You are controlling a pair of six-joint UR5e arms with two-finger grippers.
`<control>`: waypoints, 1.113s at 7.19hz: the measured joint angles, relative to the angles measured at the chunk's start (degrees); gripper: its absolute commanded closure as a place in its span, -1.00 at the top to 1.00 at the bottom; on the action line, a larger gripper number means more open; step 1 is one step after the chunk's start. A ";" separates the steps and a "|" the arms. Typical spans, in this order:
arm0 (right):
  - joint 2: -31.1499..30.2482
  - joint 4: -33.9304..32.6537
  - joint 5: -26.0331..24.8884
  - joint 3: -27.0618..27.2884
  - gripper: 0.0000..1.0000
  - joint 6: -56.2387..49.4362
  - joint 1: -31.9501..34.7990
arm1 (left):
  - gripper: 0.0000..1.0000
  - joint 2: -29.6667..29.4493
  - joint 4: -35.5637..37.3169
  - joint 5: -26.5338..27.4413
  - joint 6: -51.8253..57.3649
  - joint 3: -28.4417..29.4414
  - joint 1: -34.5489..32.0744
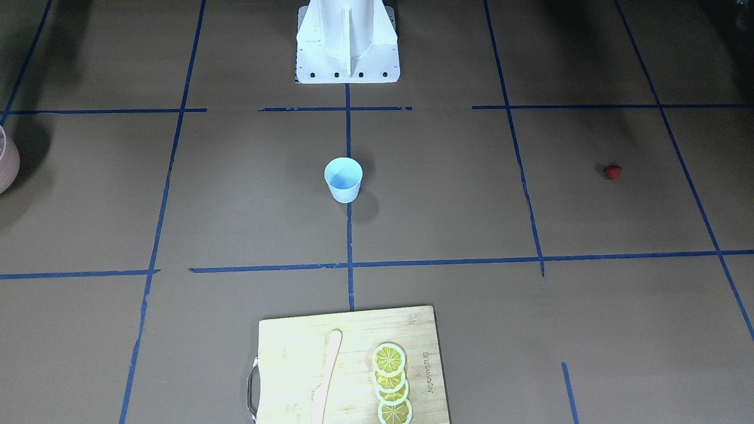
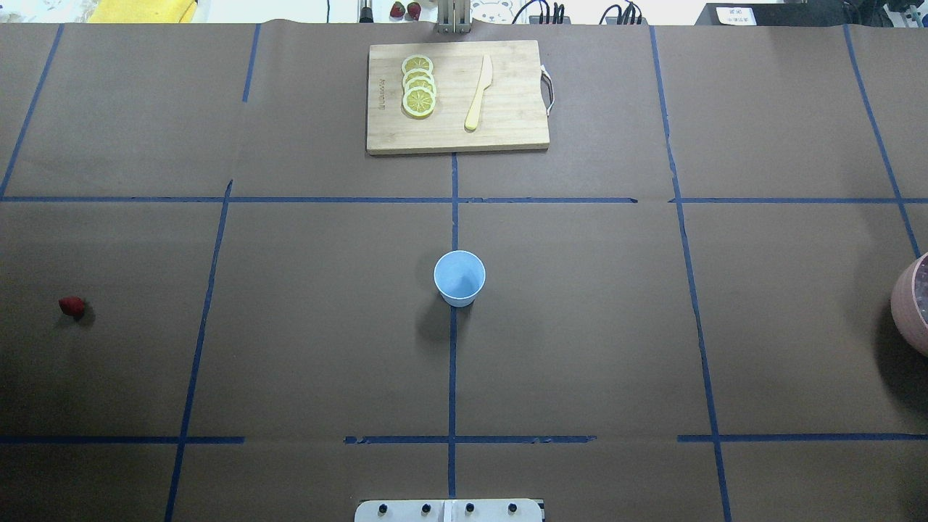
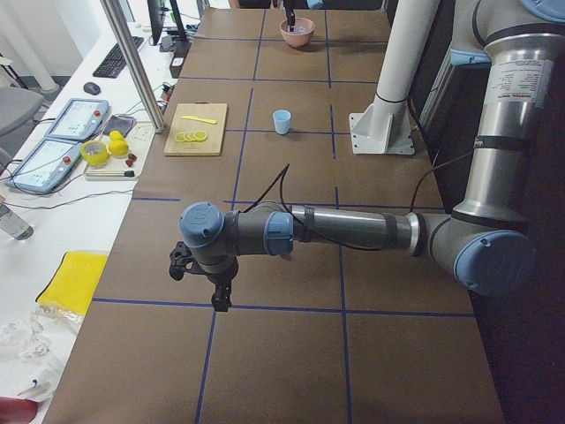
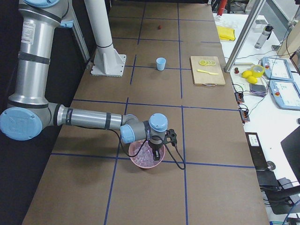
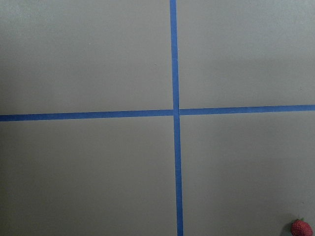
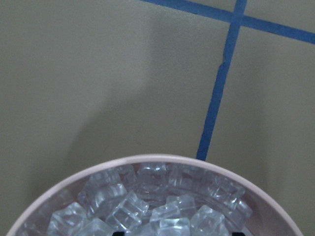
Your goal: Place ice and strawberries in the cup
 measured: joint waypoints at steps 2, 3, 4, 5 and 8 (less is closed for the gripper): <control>-0.38 0.00 0.20 0.26 0.56 -0.02 0.03 | 1.00 0.03 0.00 -0.02 -0.02 -0.07 0.02; -0.67 0.00 0.29 0.54 0.44 -0.02 0.04 | 1.00 0.03 0.02 -0.06 -0.05 -0.09 0.02; -1.06 0.00 0.35 1.00 0.37 -0.02 0.07 | 1.00 0.03 0.04 -0.08 -0.06 -0.09 0.02; -1.51 0.00 0.38 1.65 0.37 -0.02 0.10 | 1.00 0.02 0.04 -0.08 -0.04 -0.09 0.02; -1.80 -0.05 0.15 2.02 0.36 -0.04 0.09 | 1.00 -0.12 0.14 -0.09 -0.08 -0.09 0.08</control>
